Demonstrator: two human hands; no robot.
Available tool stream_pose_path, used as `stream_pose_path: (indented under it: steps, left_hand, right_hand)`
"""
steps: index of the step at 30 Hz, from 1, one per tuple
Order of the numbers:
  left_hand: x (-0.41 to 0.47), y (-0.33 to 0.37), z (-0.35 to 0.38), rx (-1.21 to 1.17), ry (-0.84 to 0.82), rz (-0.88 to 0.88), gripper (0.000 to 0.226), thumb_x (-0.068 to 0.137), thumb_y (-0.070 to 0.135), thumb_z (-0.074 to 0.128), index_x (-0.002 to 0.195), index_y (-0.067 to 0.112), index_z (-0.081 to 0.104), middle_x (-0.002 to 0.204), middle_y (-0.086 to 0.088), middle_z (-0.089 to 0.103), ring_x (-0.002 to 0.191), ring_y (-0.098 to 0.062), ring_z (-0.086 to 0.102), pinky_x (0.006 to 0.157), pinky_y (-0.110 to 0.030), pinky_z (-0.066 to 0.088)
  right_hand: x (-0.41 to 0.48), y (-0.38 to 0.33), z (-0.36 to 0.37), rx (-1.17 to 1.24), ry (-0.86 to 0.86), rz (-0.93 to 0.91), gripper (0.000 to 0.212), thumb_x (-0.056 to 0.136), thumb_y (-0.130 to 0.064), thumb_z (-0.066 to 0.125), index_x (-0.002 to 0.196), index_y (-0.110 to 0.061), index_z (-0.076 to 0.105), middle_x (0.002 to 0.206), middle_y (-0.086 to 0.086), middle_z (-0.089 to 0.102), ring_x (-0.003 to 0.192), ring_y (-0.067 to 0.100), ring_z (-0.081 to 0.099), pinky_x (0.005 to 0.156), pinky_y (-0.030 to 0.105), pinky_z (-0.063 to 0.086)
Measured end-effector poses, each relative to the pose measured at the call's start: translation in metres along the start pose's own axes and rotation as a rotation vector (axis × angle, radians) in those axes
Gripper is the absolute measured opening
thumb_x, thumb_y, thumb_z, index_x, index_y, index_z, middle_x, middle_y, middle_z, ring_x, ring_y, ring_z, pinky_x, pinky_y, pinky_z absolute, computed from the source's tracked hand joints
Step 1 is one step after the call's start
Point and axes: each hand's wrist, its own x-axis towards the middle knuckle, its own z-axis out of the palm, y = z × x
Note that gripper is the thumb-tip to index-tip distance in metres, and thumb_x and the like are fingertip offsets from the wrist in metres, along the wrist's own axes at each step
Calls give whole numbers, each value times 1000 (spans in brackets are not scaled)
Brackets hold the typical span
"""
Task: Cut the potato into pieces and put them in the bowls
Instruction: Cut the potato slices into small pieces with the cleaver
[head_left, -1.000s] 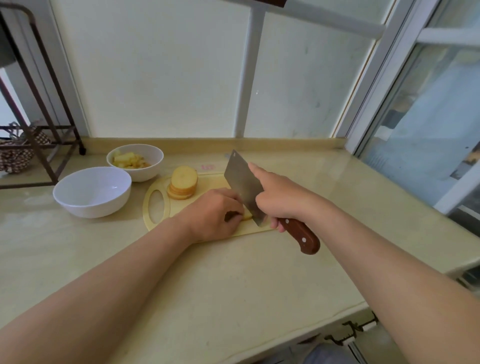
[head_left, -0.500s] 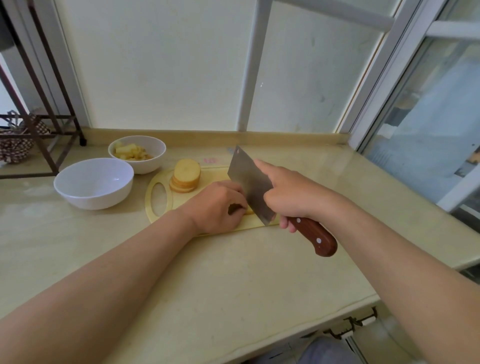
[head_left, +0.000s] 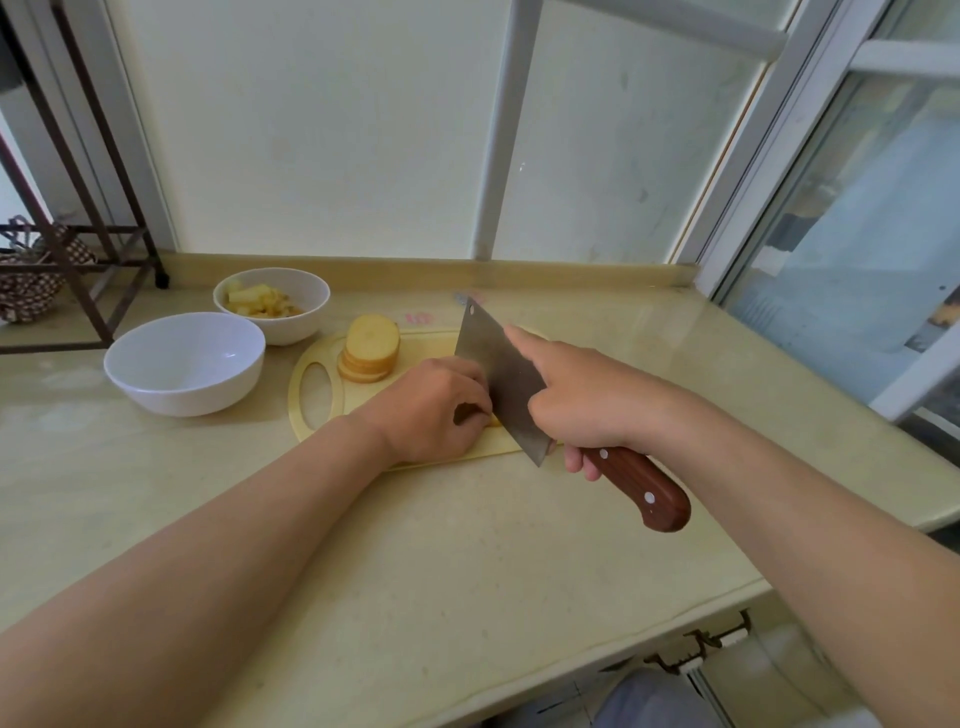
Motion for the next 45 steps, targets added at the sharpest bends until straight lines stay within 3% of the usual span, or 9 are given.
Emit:
stream_pose_path:
  steps: [6,9,13,19,22,25,32,37,45]
  left_hand:
    - [0,-2,0,-6,-8,7,10,75,6,71,79,12,78,81,1,68,71,-9,56,69,-13,41]
    - [1,-5,0,-8,-16,12,10,74,5,72,79,12,78,79,0,68,70,-10,55,69,-12,39]
    - [1,-5,0,-13,-18,12,14,73,3,71,80,12,78,80,-1,69,69,-16,61,64,-20,45]
    - [1,-6,0,-17,-17,5,15,75,6,71,85,14,79,84,0,70,73,-19,65,66,-30,53]
    - [0,-6,0,-6,-25,-9,12,77,11,70,84,14,78,82,0,69,70,-20,64,65,-34,53]
    - [1,-5,0,2,-22,-12,10,76,12,69,82,13,78,81,0,69,70,-20,63,65,-33,53]
    - [-2,-2,-3,-5,31,-31,9,72,7,67,74,10,75,79,0,69,68,-13,61,67,-22,49]
    - [-1,-4,-3,-155,200,-267,11,72,15,58,76,9,66,77,-1,65,72,-18,61,69,-35,53]
    - [-1,-5,-3,-89,47,-316,25,67,20,57,91,12,61,89,4,62,83,-13,55,76,-27,48]
  right_hand:
    - [0,0,1,-13,-14,23,95,90,-2,33,161,-54,-2,70,17,66,36,18,57,43,27,49]
    - [8,-4,10,16,4,19,93,92,-3,34,162,-52,-3,86,15,66,45,19,62,44,28,52]
    - [26,-14,18,8,49,-2,93,92,-4,36,163,-48,-6,86,16,68,62,30,71,54,38,63]
    - [33,-15,17,-2,47,-16,96,89,-4,36,162,-49,-8,91,17,71,65,30,70,62,43,65]
    - [24,-11,13,-31,19,-2,95,91,-4,36,162,-51,-9,80,17,71,57,28,67,59,39,64]
    - [12,-6,13,3,-12,7,94,92,-4,34,162,-52,-7,89,16,68,55,24,64,52,32,59]
    - [20,13,4,136,78,-27,93,85,-3,34,160,-55,15,83,18,73,48,25,66,47,30,54]
    - [20,38,-12,416,156,-85,82,91,4,40,156,-48,37,86,10,60,47,25,62,45,33,53]
    - [22,96,-8,698,306,35,79,91,8,52,157,-35,43,61,14,59,43,24,56,39,31,49]
